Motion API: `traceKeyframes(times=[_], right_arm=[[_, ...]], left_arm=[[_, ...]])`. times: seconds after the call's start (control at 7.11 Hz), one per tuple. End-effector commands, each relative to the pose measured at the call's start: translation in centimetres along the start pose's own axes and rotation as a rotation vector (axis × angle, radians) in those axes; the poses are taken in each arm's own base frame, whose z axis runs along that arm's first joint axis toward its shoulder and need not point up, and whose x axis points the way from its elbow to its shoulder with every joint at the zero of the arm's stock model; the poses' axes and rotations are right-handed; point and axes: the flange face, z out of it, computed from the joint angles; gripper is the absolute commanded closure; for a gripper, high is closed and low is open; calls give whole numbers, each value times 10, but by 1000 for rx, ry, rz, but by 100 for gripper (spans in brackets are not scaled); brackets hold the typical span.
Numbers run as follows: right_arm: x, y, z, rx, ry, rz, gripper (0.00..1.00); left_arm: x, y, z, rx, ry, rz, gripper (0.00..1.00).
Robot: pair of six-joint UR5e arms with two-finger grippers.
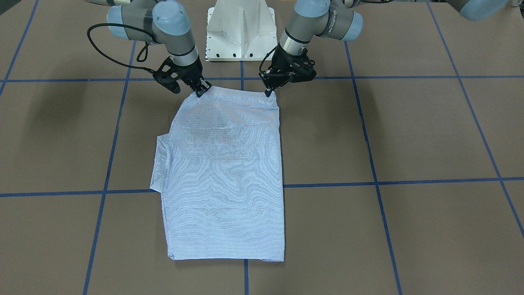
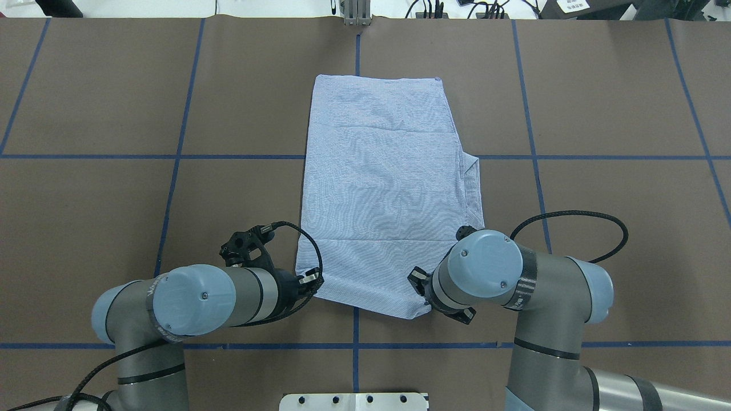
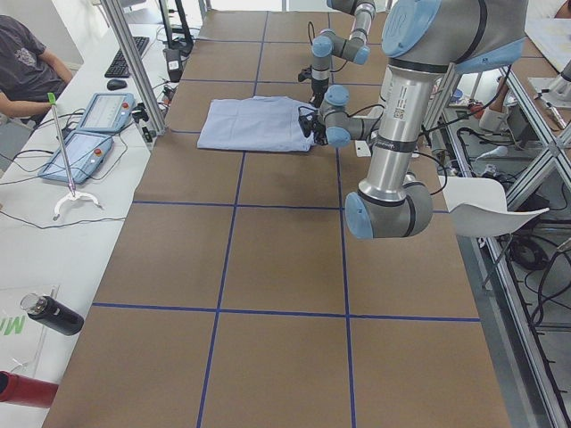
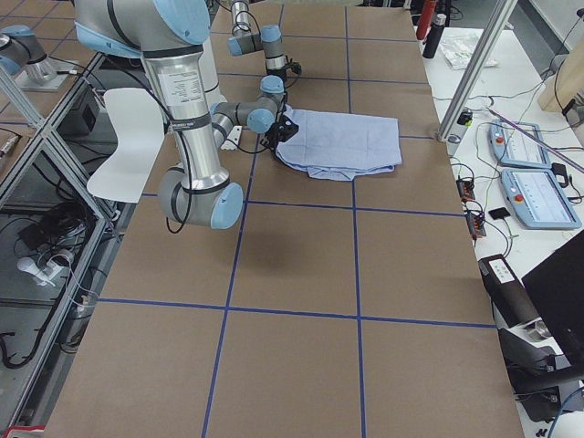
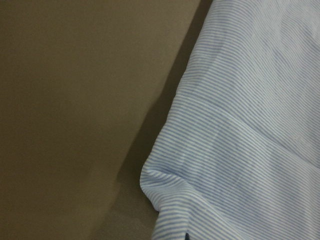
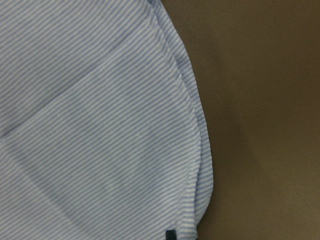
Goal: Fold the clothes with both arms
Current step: 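Lower both grippers onto the near shirt corners and grasp them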
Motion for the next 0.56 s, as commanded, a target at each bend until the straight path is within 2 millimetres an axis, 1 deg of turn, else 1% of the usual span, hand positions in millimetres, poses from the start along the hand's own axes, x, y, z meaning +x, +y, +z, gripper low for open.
traceKeyframes(times=[0.0, 0.14, 0.28, 0.42], right_arm=[[6, -1, -16, -24, -15, -11, 100], [11, 1, -23, -44, -15, -23, 100], [20, 0, -26, -69, -9, -43, 100], [35, 3, -38, -126, 4, -84, 100]], left_arm=[[10, 4, -24, -12, 33, 0, 100], [16, 10, -41, -13, 0, -1, 100], [19, 20, -62, -50, -29, -9, 100], [18, 24, -74, -68, -66, -11, 100]])
